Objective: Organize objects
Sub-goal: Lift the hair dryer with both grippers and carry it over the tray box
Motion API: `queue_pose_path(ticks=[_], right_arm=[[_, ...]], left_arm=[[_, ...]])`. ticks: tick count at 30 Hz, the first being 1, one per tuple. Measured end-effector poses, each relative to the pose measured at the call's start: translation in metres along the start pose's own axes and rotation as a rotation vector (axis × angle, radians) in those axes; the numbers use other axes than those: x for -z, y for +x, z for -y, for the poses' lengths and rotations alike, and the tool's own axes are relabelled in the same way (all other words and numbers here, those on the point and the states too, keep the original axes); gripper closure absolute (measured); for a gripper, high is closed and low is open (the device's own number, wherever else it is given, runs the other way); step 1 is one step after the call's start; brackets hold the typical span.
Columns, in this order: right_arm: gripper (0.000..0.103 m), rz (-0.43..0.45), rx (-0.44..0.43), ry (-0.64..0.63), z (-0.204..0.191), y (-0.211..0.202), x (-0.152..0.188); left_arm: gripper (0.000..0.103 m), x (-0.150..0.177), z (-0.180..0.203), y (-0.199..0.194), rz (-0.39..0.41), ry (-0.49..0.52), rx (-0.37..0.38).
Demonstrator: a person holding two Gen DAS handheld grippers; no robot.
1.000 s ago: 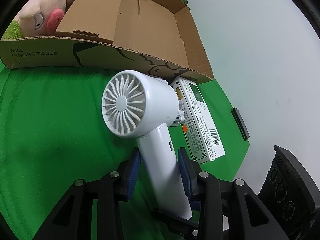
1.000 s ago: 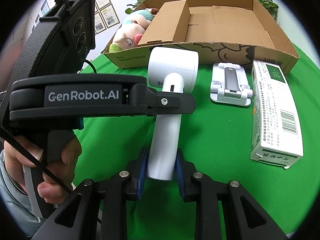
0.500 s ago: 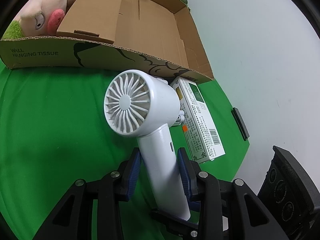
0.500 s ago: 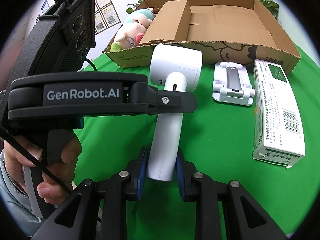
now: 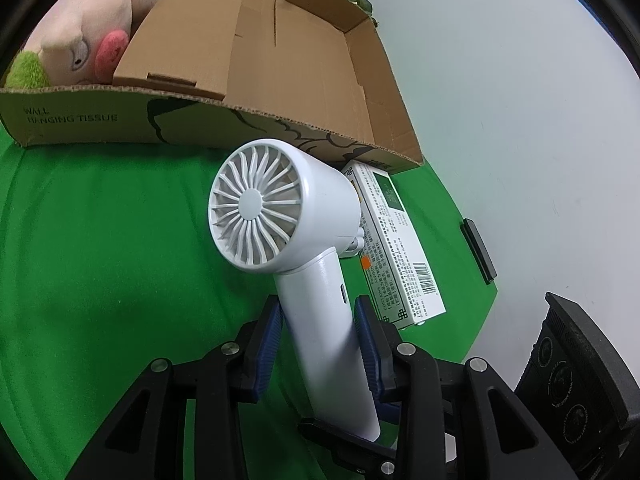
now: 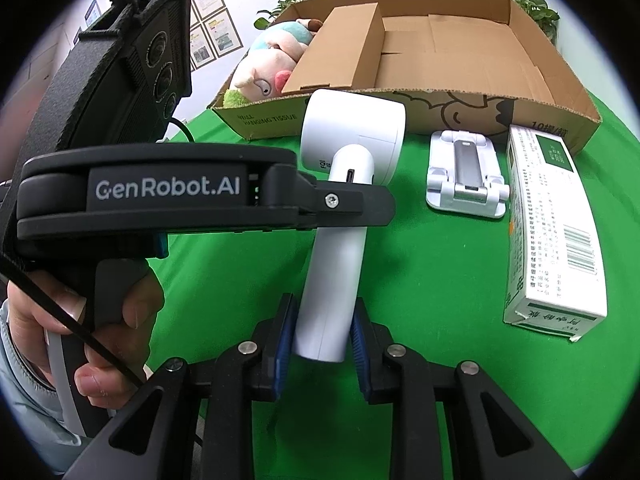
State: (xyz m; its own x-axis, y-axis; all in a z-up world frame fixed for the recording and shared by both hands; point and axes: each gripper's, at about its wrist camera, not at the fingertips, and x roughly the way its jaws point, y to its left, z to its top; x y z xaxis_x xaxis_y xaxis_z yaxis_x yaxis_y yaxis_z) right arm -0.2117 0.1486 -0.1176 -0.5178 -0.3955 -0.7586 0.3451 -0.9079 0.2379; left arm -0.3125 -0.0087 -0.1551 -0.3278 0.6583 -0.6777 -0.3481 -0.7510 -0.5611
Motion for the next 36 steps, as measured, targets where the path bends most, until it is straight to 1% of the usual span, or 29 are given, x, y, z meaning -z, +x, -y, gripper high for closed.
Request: queue_pose_path(ticks=[5, 8, 14, 17, 18, 19, 21, 22, 23, 25, 31, 36], right_arm=[[0.078, 0.038, 0.007, -0.011, -0.006, -0.008, -0.007], [0.078, 0.074, 0.013, -0.024, -0.010, -0.015, -0.017], [0.078, 0.164, 0.039, -0.061, -0.018, -0.033, -0.049], [0.078, 0.206, 0.046, -0.072, -0.015, -0.045, -0.065], [0.078, 0.216, 0.049, -0.075, -0.015, -0.044, -0.075], [0.078, 0.226, 0.053, -0.077, -0.017, -0.032, -0.094], [0.078, 0.246, 0.059, -0.082, -0.019, -0.027, -0.116], [0.078, 0.255, 0.062, -0.083, -0.013, -0.025, -0.129], [0.078, 0.261, 0.063, -0.083, 0.011, -0.024, -0.152], [0.078, 0.272, 0.066, -0.083, 0.026, -0.013, -0.160], [0.078, 0.277, 0.062, -0.074, 0.050, 0.006, -0.189], [0.078, 0.250, 0.037, -0.052, 0.046, 0.014, -0.199]], left_arm=[[0.070, -0.012, 0.011, -0.013, 0.041, 0.036, -0.003], [0.070, -0.025, 0.019, -0.023, 0.070, 0.060, -0.002], [0.070, -0.060, 0.042, -0.048, 0.148, 0.143, -0.014], [0.070, -0.079, 0.052, -0.058, 0.179, 0.180, -0.022], [0.070, -0.086, 0.055, -0.061, 0.188, 0.190, -0.021], [0.070, -0.095, 0.058, -0.063, 0.196, 0.199, -0.020], [0.070, -0.108, 0.063, -0.066, 0.204, 0.216, -0.023], [0.070, -0.120, 0.065, -0.069, 0.208, 0.225, -0.024], [0.070, -0.129, 0.067, -0.070, 0.213, 0.234, -0.024], [0.070, -0.143, 0.070, -0.071, 0.219, 0.242, -0.024], [0.070, -0.188, 0.068, -0.061, 0.219, 0.242, -0.031], [0.070, -0.213, 0.052, -0.044, 0.195, 0.221, -0.052]])
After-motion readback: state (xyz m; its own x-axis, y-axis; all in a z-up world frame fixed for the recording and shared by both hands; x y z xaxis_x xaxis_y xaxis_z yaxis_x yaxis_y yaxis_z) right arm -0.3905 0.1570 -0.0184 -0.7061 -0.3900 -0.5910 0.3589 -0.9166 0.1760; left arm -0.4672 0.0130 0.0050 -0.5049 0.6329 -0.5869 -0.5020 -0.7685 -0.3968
